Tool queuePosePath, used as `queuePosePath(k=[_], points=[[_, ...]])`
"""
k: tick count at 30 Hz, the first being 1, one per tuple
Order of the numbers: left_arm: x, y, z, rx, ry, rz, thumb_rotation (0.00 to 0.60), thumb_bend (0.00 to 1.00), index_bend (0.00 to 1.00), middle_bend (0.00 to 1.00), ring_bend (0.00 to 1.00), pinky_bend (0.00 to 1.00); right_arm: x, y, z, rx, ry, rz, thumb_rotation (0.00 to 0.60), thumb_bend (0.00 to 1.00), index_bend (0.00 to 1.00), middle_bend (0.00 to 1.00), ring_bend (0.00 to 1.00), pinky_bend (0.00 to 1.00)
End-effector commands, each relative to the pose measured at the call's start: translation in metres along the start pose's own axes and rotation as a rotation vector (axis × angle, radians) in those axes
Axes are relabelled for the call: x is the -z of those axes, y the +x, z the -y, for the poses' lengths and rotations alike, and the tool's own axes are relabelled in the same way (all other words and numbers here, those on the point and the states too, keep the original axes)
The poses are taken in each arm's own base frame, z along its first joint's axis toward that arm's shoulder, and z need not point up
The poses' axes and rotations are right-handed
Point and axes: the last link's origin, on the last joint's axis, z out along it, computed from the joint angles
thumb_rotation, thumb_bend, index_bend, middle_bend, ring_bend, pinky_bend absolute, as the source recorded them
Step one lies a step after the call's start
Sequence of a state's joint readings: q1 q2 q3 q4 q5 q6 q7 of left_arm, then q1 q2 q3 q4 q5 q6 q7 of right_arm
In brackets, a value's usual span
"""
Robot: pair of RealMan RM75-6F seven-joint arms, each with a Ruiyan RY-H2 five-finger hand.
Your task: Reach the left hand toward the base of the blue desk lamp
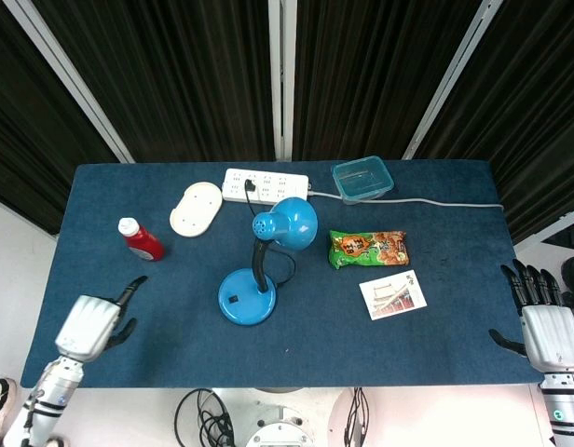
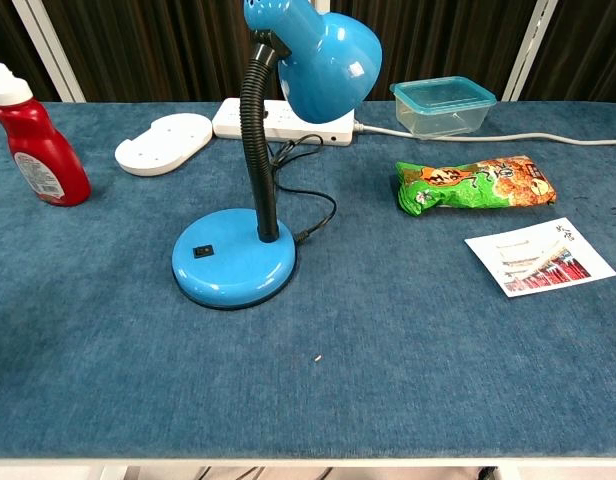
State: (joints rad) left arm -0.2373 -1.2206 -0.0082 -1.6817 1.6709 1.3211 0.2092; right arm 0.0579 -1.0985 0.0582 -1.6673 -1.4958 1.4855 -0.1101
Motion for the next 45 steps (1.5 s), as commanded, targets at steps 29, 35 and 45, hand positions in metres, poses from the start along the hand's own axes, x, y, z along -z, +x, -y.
queuePosePath(k=[29,35,45], points=[[-0.084,-0.068,-0.07,-0.052,-0.203,0.278,0.6,0.41,0.14,0.8,0.8,0.87,-0.002,-0.003,-0.011,-0.009,-0.04,0.014,0.6,0.05,0.0,0.0,0.0,0.0],[-0.085,-0.071,-0.072,-0.062,-0.213,0.295,0.6,0.41,0.15,0.8,0.8,0.87,-0.002,-0.002,-0.012,-0.008,-0.046,0.017,0.6,0.06,0.0,0.0,0.0,0.0],[-0.089,-0.071,-0.077,-0.072,-0.237,0.298,0.6,0.41,0.15,0.81,0.81,0.87,0.0,-0.002,-0.014,-0.006,-0.054,0.024,0.6,0.08,0.0,0.0,0.0,0.0]])
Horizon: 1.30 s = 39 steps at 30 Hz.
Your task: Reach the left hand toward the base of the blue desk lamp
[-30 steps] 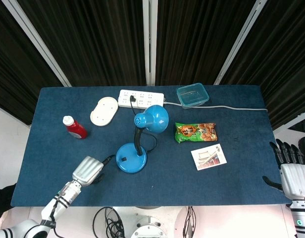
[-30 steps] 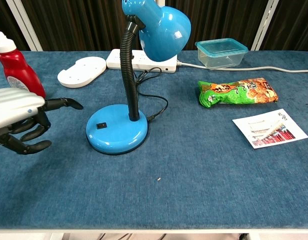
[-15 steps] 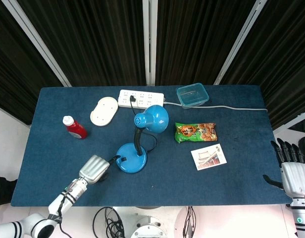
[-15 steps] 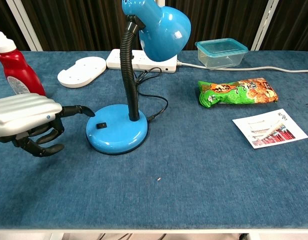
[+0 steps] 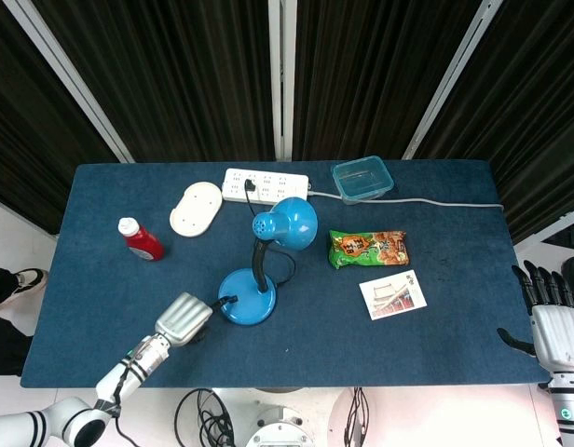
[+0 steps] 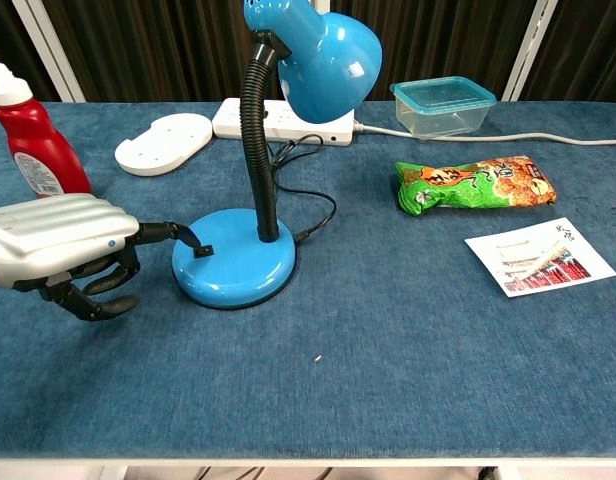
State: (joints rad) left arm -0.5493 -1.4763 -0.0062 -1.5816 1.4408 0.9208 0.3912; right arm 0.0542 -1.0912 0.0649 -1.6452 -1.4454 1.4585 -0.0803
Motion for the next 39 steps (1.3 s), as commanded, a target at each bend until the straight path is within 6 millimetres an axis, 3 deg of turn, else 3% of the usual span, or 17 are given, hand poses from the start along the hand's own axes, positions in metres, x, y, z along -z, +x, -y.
queuePosePath(k=[1,18,23,26,29,31,32,35,36,38,39], points=[[-0.001,-0.001,0.0,0.0,-0.001,0.005,0.6,0.41,0.15,0.81,0.81,0.87,0.0,0.0,0.0,0.0,-0.001,-0.001,0.6,0.08,0.0,0.0,0.0,0.0],[0.001,-0.008,0.001,-0.002,0.021,0.045,0.6,0.41,0.17,0.8,0.81,0.88,-0.001,-0.002,-0.002,0.0,-0.004,0.008,0.6,0.08,0.0,0.0,0.0,0.0],[0.004,0.004,0.004,0.016,0.045,-0.03,0.6,0.41,0.16,0.8,0.81,0.88,-0.001,-0.001,-0.001,-0.003,-0.001,-0.002,0.6,0.08,0.0,0.0,0.0,0.0],[0.016,0.022,0.012,0.035,0.103,-0.158,0.6,0.4,0.14,0.78,0.81,0.87,-0.001,0.001,-0.001,-0.007,-0.002,-0.008,0.6,0.09,0.0,0.0,0.0,0.0],[0.045,0.034,0.03,0.058,0.231,-0.317,0.6,0.36,0.14,0.73,0.76,0.83,0.0,0.002,-0.002,-0.009,-0.002,-0.012,0.6,0.09,0.0,0.0,0.0,0.0],[0.071,0.035,0.048,0.062,0.333,-0.4,0.6,0.28,0.14,0.64,0.65,0.75,0.0,0.003,-0.003,-0.003,0.0,-0.012,0.6,0.09,0.0,0.0,0.0,0.0],[0.082,0.035,0.057,0.053,0.378,-0.426,0.6,0.23,0.14,0.56,0.55,0.68,0.001,0.003,-0.003,-0.002,0.001,-0.012,0.6,0.09,0.0,0.0,0.0,0.0],[0.118,0.035,0.085,0.022,0.504,-0.456,0.6,0.1,0.1,0.22,0.15,0.33,0.001,0.004,-0.002,-0.004,0.006,-0.015,0.6,0.09,0.0,0.0,0.0,0.0],[0.127,0.037,0.091,0.028,0.531,-0.456,0.6,0.07,0.09,0.13,0.07,0.22,0.001,0.004,-0.001,-0.004,0.008,-0.016,0.6,0.09,0.0,0.0,0.0,0.0],[0.147,0.043,0.105,0.044,0.575,-0.476,0.6,0.06,0.06,0.02,0.0,0.05,0.002,0.003,-0.001,0.003,0.01,-0.021,0.6,0.08,0.0,0.0,0.0,0.0],[0.155,0.046,0.109,0.045,0.587,-0.485,0.6,0.06,0.06,0.0,0.0,0.01,0.002,0.003,-0.001,0.008,0.01,-0.023,0.6,0.08,0.0,0.0,0.0,0.0]])
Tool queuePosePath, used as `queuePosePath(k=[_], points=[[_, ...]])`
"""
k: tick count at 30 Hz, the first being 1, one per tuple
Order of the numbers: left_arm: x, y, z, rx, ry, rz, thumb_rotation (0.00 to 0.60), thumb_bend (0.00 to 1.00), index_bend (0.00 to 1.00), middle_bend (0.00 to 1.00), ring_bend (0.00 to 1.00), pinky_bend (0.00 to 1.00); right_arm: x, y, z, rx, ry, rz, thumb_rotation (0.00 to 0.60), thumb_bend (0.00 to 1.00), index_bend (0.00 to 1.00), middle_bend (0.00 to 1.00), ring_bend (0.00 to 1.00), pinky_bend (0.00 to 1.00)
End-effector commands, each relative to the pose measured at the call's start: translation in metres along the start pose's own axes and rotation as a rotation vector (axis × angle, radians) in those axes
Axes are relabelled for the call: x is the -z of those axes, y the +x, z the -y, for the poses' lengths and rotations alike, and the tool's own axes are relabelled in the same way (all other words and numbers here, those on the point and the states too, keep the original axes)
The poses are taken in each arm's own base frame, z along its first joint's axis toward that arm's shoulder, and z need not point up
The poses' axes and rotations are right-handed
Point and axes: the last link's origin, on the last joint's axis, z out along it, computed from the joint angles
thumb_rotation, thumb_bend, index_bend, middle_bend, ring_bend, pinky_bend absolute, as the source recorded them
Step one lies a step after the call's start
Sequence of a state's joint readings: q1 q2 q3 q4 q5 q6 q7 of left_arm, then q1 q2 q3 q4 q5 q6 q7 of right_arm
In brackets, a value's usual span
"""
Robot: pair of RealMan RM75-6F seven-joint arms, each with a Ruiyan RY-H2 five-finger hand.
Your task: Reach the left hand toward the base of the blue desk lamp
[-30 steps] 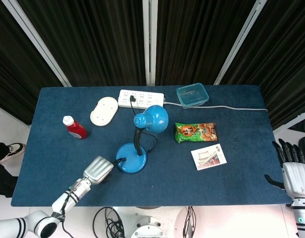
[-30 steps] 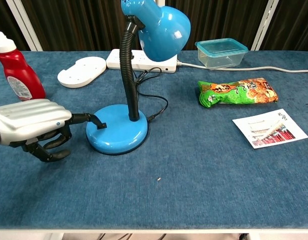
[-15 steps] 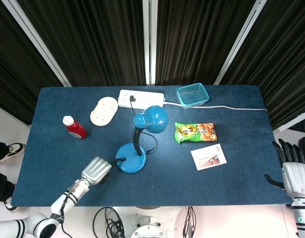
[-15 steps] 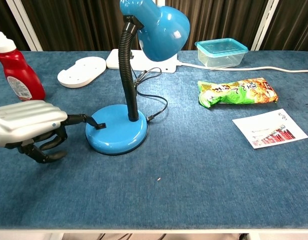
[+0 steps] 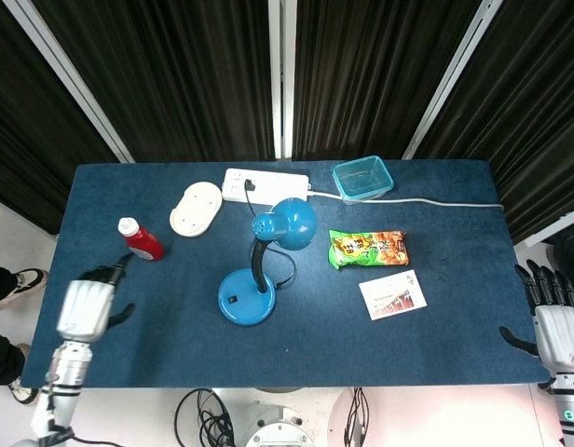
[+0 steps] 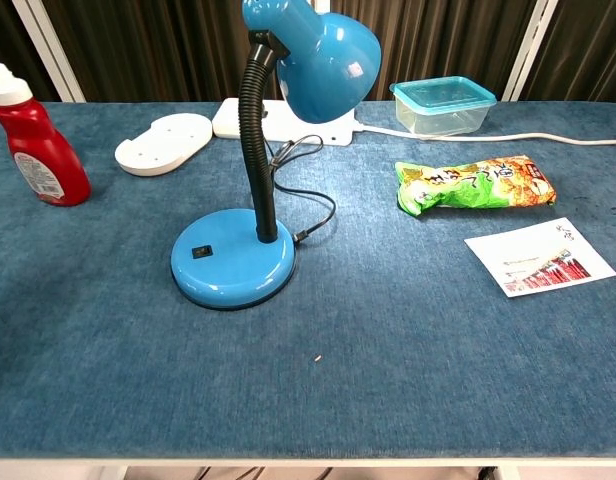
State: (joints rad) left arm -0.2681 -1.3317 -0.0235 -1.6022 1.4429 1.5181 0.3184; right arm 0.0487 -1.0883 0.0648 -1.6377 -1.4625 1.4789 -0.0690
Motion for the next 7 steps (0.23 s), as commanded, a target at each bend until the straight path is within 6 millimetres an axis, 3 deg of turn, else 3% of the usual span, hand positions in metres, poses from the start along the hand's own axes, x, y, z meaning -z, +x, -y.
queuePosePath(k=[1,7], points=[[0.02,0.03,0.048,-0.006,0.109,-0.049,0.6,0.06,0.06,0.0,0.0,0.0,0.001,-0.001,0.001,0.014,0.002,-0.002,0.6,0.08,0.0,0.0,0.0,0.0],[0.029,0.045,0.065,-0.003,0.118,-0.004,0.6,0.06,0.06,0.0,0.0,0.0,0.002,-0.004,0.004,0.018,0.008,0.004,0.6,0.08,0.0,0.0,0.0,0.0]])
